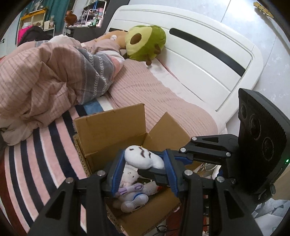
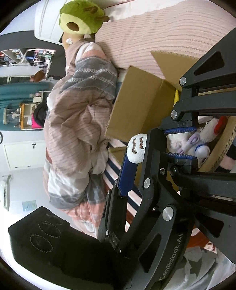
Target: Organize objects
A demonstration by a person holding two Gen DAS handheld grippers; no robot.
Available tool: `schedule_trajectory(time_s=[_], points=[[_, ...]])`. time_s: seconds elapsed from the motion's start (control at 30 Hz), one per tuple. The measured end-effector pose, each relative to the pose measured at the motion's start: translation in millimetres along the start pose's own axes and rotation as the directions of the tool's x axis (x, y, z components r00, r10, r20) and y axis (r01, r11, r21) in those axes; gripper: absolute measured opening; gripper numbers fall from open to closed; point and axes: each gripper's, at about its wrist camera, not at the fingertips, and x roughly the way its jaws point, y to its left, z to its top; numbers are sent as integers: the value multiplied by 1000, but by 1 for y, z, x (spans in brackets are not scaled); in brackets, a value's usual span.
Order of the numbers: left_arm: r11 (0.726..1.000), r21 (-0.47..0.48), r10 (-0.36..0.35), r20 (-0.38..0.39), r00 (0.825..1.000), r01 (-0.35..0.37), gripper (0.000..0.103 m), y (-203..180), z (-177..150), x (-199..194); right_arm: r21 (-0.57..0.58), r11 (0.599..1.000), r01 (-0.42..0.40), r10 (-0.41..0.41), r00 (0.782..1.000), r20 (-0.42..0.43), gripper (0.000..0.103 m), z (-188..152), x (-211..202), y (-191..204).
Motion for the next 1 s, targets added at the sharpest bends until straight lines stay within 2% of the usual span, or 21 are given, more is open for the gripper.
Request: schedule_trajectory(time_s=[0.03, 0.07, 0.1, 0.17, 0.2, 0.27, 0.37, 0.43, 0.5, 0.53, 0.6, 0.77, 0.97, 1.0], points=[[1000, 0, 4, -5, 1000, -4, 41, -1, 1, 2, 0, 1000, 2, -2, 1000, -4, 16, -1, 0, -1], [1000, -1, 11, -14, 1000, -11, 43, -1, 1, 4, -1, 1000, 5, -5, 1000, -10, 20, -2, 1, 0], [1000, -2, 24, -19, 1000, -24, 52, 0, 2, 5, -2, 1000, 10, -10, 1000, -19, 25, -2, 2, -1], [998, 8, 60, -14, 998, -60, 69, 0, 2, 4, 2, 1000, 21, -21, 1000, -21, 48, -3, 2, -2], [997, 14, 76, -9, 997, -76, 73, 0, 2, 2, 4, 1000, 29, -29, 999, -20, 51, -4, 2, -3], [996, 15, 87, 3, 996, -87, 74, 2, 2, -3, 7, 999, 45, -45, 999, -21, 54, -4, 1, -3], [994, -1, 106, 15, 994, -106, 84, 5, 0, -11, 19, 998, 58, -58, 998, -23, 60, -4, 1, -7], [992, -2, 127, 26, 992, -127, 85, 6, -4, -18, 23, 998, 63, -62, 998, -18, 62, -4, 1, -8], [988, -14, 156, 42, 987, -156, 86, 7, -7, -26, 27, 997, 67, -67, 998, -9, 69, -5, -1, -8], [985, -20, 172, 50, 984, -171, 87, 8, -9, -29, 28, 997, 71, -71, 998, -1, 76, -5, -2, -7], [977, -35, 211, 71, 975, -209, 94, 8, -13, -38, 30, 996, 81, -82, 997, 16, 82, -6, -5, -5], [963, -69, 266, 134, 955, -259, 99, 11, -24, -60, 31, 995, 100, -102, 993, 64, 94, -7, -13, 2], [937, -120, 349, 221, 911, -329, 102, 15, -39, -85, 37, 986, 164, -168, 975, 146, 100, -8, -24, 14], [928, -134, 371, 239, 897, -348, 102, 17, -42, -90, 39, 984, 171, -176, 971, 165, 100, -9, -26, 16]])
